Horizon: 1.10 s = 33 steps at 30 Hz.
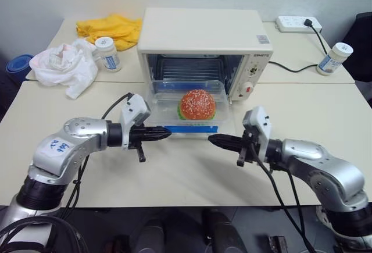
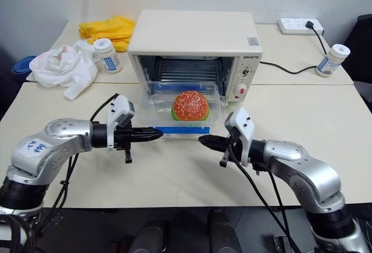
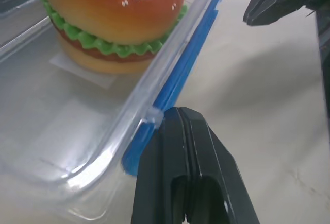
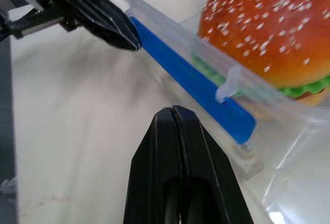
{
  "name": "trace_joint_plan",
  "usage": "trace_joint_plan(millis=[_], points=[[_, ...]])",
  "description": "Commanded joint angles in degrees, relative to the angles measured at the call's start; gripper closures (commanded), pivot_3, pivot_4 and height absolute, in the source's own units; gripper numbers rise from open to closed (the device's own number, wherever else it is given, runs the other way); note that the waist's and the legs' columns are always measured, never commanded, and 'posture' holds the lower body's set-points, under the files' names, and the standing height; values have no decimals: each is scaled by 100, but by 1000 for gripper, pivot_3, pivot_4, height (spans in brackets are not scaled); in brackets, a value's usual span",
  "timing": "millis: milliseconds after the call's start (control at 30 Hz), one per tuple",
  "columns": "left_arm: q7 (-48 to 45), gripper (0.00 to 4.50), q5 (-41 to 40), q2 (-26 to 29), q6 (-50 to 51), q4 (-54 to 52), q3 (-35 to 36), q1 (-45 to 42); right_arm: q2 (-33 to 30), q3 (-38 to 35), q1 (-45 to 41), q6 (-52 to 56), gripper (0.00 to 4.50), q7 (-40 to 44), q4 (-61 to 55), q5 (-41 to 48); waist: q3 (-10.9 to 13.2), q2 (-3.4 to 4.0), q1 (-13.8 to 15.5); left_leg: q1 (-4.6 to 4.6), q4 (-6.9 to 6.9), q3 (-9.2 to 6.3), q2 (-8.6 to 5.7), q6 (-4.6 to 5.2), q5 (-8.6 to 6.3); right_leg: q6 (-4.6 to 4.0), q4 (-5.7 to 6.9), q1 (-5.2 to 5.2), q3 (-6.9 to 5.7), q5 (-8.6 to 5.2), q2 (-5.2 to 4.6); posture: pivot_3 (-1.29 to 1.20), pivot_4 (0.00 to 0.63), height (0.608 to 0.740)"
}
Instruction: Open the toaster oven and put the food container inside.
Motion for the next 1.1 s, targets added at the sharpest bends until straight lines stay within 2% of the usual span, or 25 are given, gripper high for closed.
trace_joint_plan(millis=[33,200,300,400,633,833,1067,1100], points=[[427,4500,426,-492,-306,381,-57,-384,368,14,-443,-273,4487,-380,496,-479,0,0,16,-1,1,0,-2,1,1,0,2,0,0,0,-1,0,150,740],[768,4500,907,-1077,-610,881,-154,-712,889,-136,-1015,-638,4487,-715,1368,-982,0,0,21,-6,0,0,-2,3,2,4,2,-5,1,2,-4,0,150,740],[1566,4500,1365,-1739,-1148,1737,65,-1222,1068,-192,-1355,-1027,4487,-802,2024,-1337,0,0,32,-10,3,4,-5,0,4,5,9,-13,1,3,-6,0,150,740],[1980,4500,1509,-2215,-1387,2306,269,-1642,1172,-196,-1558,-1284,4487,-715,2367,-1507,0,0,39,-13,5,4,-5,-2,6,7,8,-14,0,4,-5,0,150,740],[2041,4500,1610,-2532,-1452,2629,416,-1821,1256,-257,-1667,-1508,4487,-592,2662,-1682,0,1,-10,-18,-6,10,-3,-2,5,11,17,-19,1,6,-7,0,150,740],[921,4500,785,-1731,-565,1386,749,-1244,793,-922,-864,-665,4487,-431,1248,-936,0,1,-33,-22,-9,7,-1,-2,5,11,18,-22,1,6,-6,0,150,740],[-264,4500,-65,-378,82,462,1324,-691,216,-1743,820,582,4487,-495,-733,285,0,1,-86,-20,-10,2,0,-1,4,8,10,-21,0,5,-6,0,150,740],[-484,4322,-173,-142,122,338,1387,-600,181,-1818,1075,719,4500,-548,-932,425,0,2,-95,-17,-9,2,-1,-1,4,8,8,-19,1,4,-5,0,150,740]])
